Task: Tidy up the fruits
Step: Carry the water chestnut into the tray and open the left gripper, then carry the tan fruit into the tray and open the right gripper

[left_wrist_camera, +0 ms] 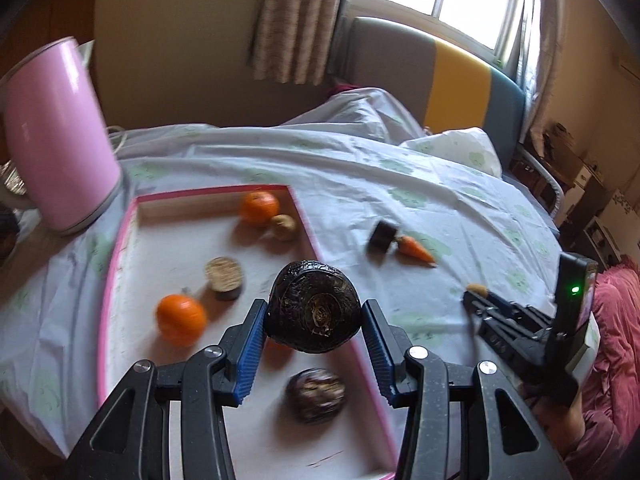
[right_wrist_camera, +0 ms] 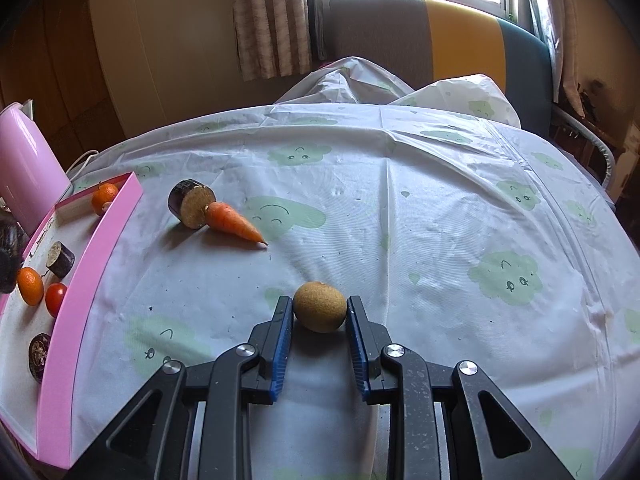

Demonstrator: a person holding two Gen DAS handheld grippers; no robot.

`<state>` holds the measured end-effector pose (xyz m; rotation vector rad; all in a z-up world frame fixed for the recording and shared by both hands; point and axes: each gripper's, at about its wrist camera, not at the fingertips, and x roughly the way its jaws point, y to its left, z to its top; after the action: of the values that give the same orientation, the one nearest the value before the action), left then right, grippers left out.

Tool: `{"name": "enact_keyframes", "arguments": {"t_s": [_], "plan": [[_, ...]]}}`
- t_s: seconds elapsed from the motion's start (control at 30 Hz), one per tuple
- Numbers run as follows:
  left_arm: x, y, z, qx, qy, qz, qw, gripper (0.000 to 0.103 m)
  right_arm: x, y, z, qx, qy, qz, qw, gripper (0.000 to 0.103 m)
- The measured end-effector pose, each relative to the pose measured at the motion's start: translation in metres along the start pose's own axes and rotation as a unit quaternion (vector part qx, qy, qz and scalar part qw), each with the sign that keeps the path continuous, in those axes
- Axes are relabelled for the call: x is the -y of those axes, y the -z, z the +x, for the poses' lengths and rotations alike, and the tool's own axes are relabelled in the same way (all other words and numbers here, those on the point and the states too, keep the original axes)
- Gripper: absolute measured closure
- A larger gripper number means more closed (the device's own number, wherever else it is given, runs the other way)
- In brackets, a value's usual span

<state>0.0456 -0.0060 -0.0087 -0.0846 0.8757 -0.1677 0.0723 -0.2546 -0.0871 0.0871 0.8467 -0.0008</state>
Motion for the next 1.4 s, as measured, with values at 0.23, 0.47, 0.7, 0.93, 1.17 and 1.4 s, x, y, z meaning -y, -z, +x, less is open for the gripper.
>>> {"name": "enact_keyframes", "arguments": {"t_s": [0.23,0.47,0.7,0.93,1.17,1.4], "plan": [[-0.054,0.019,-0.005,-0.017,-0.031,-0.045,0.9984,0.055,0.0,0.0,0.0,0.0,0.0,0.0,1.0,0.076],[-0.073,0.029,0.006,-0.037,-0.034,-0.073,0.9961,0.055,0.0,0.0,0.0,-0.001,0.002,-0.001,1.0,0.076],[-0.065,0.026,0.006,-0.029,-0.04,-0.066,0.9966,0.054,0.001,0.0,0.0,-0.002,0.005,-0.004,1.0,0.076],[-0.062,0.023,0.0,-0.019,-0.049,-0.059,0.9969,0.055,0.0,0.0,0.001,-0.002,0.006,-0.005,1.0,0.076],[-0.064,0.023,-0.005,-0.016,-0.054,-0.064,0.9964,0.055,-0.001,0.0,0.001,-0.002,0.007,-0.005,1.0,0.076],[-0.064,0.024,-0.006,-0.015,-0.054,-0.065,0.9963,0.055,-0.003,0.0,0.0,-0.005,0.011,-0.013,1.0,0.076]]}}
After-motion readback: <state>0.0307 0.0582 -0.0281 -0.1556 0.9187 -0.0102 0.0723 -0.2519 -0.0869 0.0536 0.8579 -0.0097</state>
